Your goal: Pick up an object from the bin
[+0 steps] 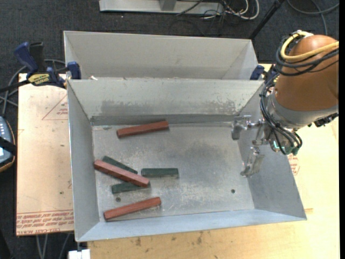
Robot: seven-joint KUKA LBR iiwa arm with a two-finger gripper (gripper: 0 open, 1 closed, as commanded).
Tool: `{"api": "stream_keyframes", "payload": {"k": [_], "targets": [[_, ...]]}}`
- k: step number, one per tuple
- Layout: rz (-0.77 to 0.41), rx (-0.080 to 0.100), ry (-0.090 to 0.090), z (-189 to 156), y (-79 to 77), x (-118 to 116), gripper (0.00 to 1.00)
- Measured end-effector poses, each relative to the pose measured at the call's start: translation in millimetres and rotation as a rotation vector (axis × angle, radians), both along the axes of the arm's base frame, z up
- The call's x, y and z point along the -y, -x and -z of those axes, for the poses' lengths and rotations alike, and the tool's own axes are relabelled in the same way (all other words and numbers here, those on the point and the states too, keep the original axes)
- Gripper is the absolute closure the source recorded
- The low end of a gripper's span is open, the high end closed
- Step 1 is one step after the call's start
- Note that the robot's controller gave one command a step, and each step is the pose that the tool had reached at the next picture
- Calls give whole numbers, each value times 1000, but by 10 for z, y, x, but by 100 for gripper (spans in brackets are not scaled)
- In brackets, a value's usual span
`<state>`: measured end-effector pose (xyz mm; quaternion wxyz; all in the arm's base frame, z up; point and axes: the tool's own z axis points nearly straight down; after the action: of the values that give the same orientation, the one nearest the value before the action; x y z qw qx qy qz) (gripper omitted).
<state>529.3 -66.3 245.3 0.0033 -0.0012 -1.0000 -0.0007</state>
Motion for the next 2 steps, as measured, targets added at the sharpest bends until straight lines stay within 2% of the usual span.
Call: {"api": "stream_keyframes", "payload": {"k": [1,2], "targets": [[-428,3,-3,964,-35,-196,0],[-446,13,-5,1153,-528,-985,0]]}}
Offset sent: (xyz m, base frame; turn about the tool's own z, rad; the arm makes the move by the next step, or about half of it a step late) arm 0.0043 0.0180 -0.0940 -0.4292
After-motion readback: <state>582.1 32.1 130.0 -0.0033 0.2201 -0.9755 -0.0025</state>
